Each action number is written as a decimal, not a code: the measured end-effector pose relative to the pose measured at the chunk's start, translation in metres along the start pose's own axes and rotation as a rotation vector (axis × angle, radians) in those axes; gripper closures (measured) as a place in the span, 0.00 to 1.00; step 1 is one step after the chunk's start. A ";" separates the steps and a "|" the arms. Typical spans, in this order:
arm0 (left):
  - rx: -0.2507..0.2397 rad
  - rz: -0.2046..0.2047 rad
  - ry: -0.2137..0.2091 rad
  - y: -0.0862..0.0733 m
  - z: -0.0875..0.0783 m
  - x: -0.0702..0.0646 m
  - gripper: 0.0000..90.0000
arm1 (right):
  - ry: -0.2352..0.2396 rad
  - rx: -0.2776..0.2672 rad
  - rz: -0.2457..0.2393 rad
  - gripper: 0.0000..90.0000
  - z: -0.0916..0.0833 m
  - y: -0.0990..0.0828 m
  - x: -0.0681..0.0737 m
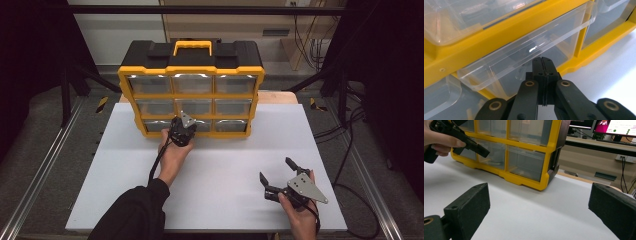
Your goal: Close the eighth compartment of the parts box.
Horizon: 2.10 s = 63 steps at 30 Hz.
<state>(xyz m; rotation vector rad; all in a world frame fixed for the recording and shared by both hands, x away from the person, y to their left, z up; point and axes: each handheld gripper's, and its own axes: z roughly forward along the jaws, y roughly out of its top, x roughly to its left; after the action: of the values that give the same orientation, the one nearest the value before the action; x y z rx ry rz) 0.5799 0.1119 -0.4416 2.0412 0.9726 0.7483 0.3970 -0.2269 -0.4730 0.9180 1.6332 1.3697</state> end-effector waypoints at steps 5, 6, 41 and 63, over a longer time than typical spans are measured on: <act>-0.002 0.001 0.002 0.000 0.001 -0.001 1.00 | -0.001 0.000 -0.001 0.04 0.000 0.000 0.000; -0.003 0.001 0.003 0.000 0.001 -0.001 1.00 | -0.001 0.000 -0.002 0.04 0.000 0.000 0.000; -0.007 0.005 -0.032 0.005 0.000 -0.003 1.00 | -0.003 0.002 0.001 0.04 0.000 0.000 0.001; -0.045 0.010 -0.055 0.006 -0.012 -0.009 1.00 | -0.002 -0.006 0.013 0.04 0.000 -0.001 -0.001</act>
<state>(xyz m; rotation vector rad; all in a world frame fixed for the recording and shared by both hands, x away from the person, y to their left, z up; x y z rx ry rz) 0.5683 0.1058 -0.4314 2.0183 0.9072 0.7090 0.3973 -0.2284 -0.4736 0.9275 1.6238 1.3815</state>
